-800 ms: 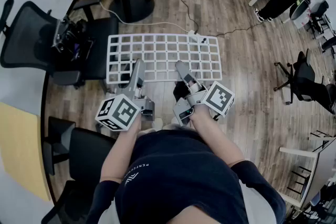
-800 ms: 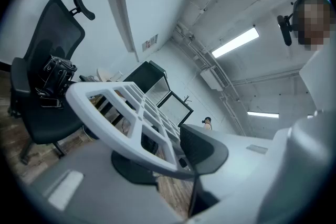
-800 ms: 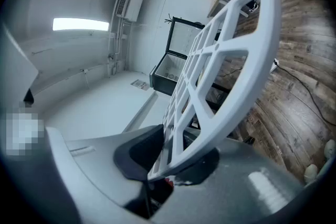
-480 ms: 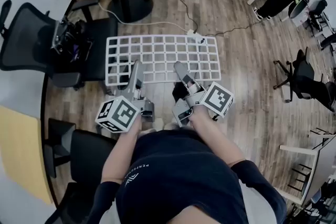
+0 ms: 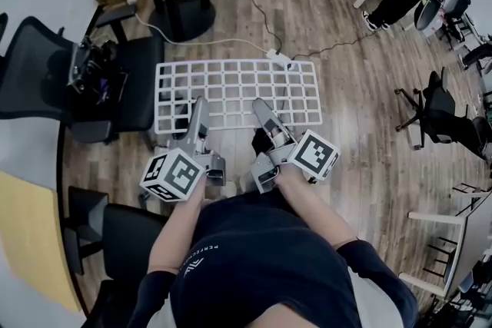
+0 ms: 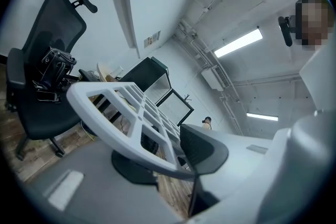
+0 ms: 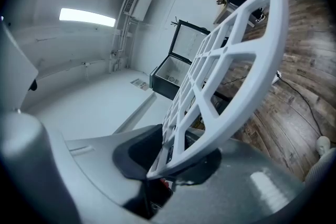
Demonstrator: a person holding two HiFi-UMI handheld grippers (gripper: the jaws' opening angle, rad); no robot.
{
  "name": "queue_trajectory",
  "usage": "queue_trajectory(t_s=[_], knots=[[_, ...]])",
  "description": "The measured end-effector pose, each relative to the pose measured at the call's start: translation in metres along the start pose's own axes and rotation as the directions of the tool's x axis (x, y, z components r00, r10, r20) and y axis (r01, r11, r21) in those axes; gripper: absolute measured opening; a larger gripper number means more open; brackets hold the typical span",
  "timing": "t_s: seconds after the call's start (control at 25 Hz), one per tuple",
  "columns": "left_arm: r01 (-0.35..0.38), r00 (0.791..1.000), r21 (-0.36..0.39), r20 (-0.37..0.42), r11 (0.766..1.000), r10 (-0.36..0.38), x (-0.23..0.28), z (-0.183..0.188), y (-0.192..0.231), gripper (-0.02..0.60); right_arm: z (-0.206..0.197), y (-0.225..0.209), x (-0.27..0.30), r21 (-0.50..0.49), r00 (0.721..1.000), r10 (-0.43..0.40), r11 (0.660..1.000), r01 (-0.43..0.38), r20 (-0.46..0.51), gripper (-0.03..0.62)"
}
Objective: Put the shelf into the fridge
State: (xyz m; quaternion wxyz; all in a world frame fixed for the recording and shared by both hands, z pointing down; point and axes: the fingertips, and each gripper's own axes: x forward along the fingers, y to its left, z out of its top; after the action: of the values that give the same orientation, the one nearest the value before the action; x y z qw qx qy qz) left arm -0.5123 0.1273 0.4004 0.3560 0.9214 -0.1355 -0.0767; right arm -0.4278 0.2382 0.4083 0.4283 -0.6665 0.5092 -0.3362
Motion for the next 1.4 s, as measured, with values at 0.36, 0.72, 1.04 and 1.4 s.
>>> queue_trajectory(t_s=[0.36,0.72,1.04,1.4], knots=[[-0.037,0.999,0.004,0.036,0.999,0.037,0.058,-0.004,0.005,0.137,0.047,-0.023,0.036,-0.139,0.999,0.04,0.989,-0.042,-0.022,0.088],[-0.069,0.997,-0.011,0.037,0.998,0.069,0.16,-0.015,-0.003,0.14,0.139,-0.059,0.083,-0.252,0.999,0.016,0.967,-0.024,-0.034,0.111],[-0.093,0.995,-0.006,0.044,0.996,0.093,0.245,-0.024,-0.025,0.142,0.221,-0.083,0.112,-0.233,0.998,0.002,0.972,-0.017,-0.065,0.112],[-0.087,0.991,-0.017,0.101,0.996,0.089,0.277,-0.04,-0.029,0.144,0.255,-0.101,0.125,-0.278,0.994,0.049,0.957,-0.076,-0.101,0.112]])
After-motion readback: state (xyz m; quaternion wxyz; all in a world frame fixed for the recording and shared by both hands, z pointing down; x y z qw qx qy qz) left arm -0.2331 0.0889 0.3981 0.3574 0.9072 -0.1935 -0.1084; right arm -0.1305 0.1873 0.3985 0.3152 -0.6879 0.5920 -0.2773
